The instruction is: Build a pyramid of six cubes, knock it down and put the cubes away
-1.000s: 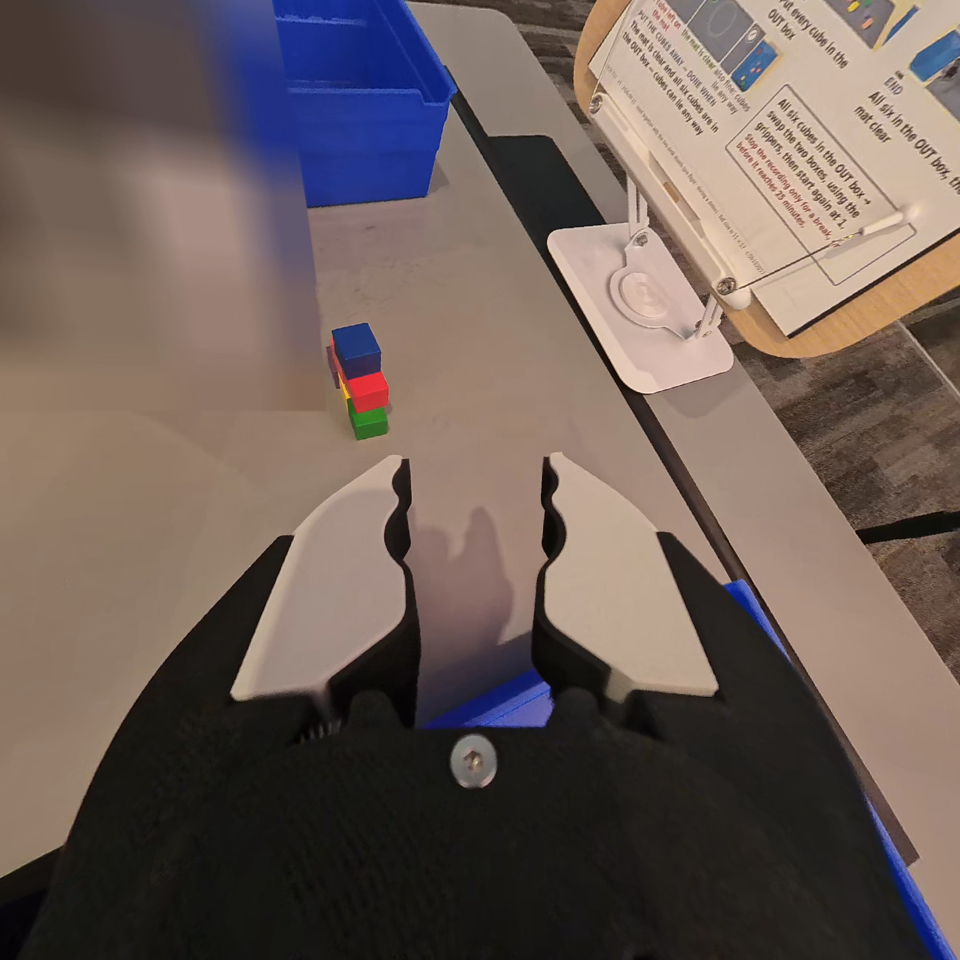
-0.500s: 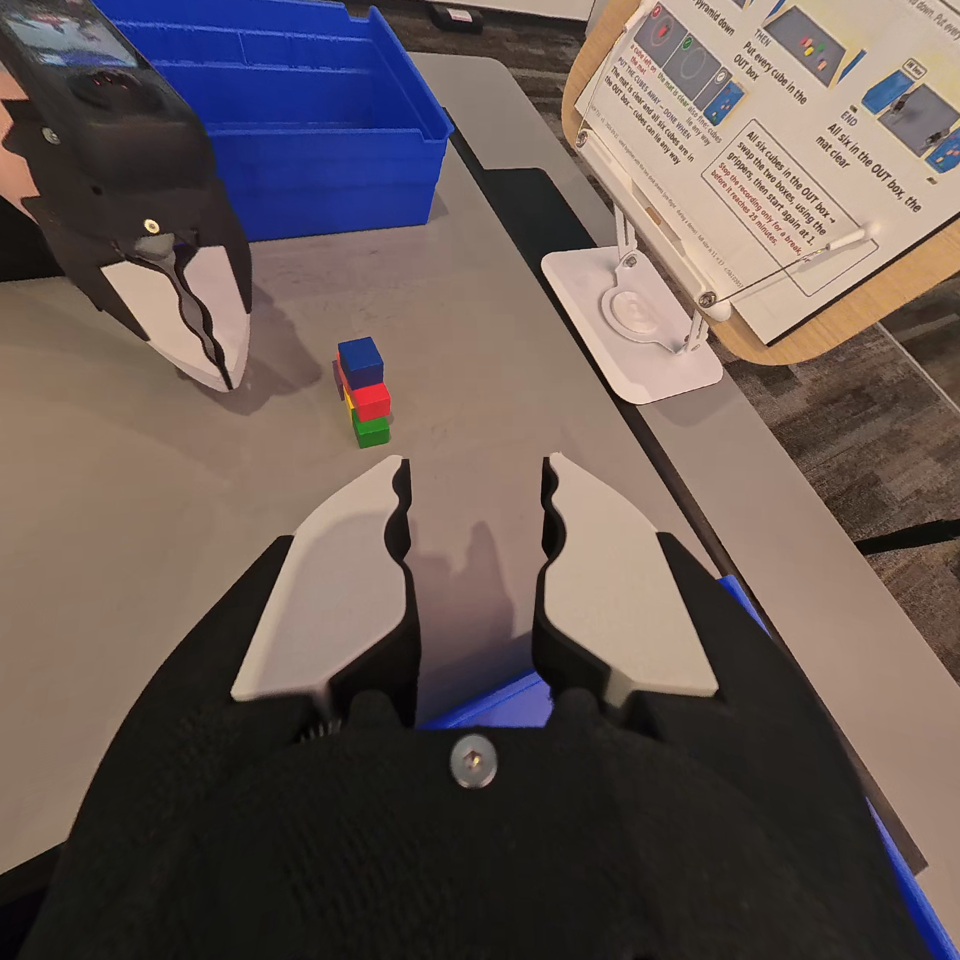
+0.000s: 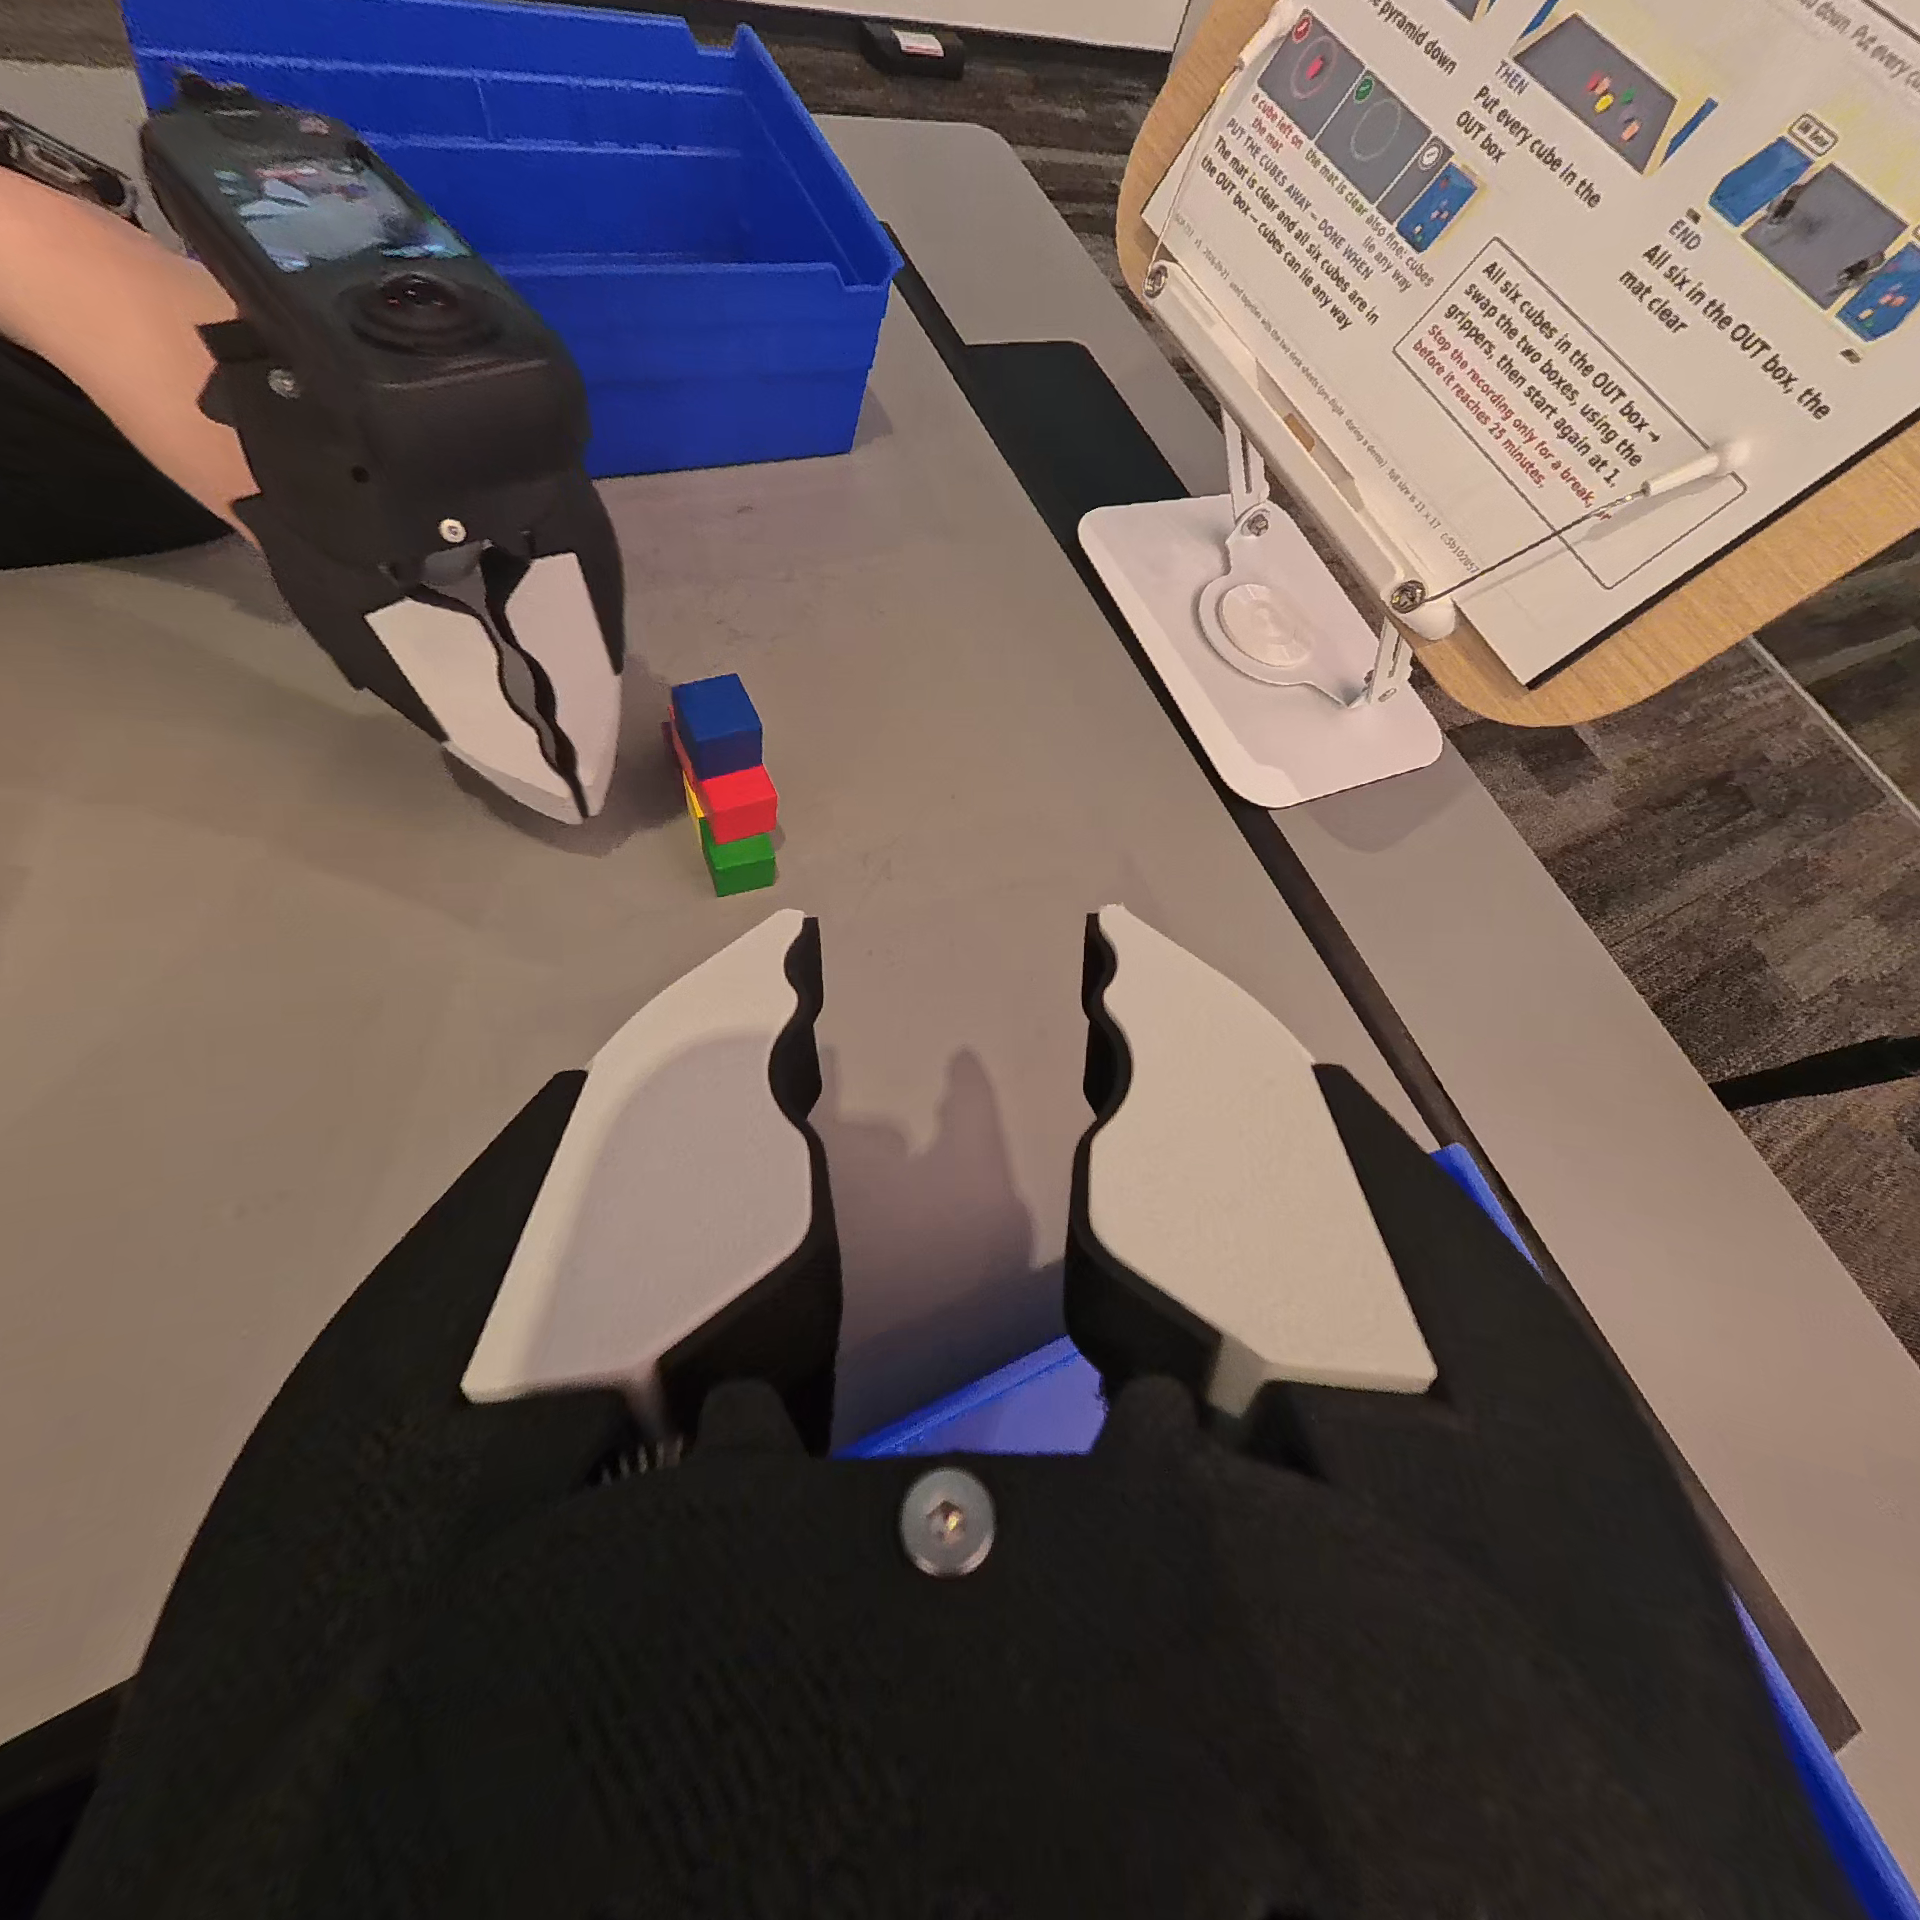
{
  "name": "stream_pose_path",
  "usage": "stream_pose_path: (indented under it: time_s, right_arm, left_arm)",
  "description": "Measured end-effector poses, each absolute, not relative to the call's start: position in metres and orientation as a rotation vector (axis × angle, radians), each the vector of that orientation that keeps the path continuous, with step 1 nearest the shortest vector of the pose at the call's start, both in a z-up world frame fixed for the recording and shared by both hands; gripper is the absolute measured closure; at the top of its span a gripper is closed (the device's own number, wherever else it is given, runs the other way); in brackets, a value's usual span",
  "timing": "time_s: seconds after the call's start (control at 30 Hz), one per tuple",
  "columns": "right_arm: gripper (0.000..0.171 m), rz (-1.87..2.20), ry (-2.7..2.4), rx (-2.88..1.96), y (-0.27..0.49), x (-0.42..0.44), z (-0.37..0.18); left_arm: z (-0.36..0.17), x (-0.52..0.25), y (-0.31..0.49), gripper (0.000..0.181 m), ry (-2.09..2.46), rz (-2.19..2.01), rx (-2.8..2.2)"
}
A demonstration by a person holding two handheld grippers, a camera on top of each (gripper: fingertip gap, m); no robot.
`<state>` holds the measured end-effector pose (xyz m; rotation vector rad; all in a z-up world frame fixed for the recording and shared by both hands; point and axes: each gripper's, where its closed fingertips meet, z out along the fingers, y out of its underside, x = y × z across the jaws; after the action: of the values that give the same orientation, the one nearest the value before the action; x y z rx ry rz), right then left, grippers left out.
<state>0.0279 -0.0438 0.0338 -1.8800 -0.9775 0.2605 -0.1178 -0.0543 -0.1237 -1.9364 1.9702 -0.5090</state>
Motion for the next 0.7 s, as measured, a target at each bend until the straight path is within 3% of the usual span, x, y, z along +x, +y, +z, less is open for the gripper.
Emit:
stream_pose_path:
  time_s: [0.37,0.53,0.7]
  right_arm:
    - [0.122,0.262,-0.970,-1.884,-0.043,0.032,0.033]
    - [0.122,0.265,-0.965,-1.886,-0.042,0.034,0.032]
    - [0.122,0.268,-0.968,-1.877,-0.042,0.033,0.034]
  left_arm:
    - [-0.108,-0.087,0.013,0.181,1.825,-0.472,-1.981]
    - [-0.107,-0.091,-0.017,0.181,1.991,-0.566,-2.021]
    - [-0.141,-0.118,-0.046,0.181,2.183,-0.422,-2.021]
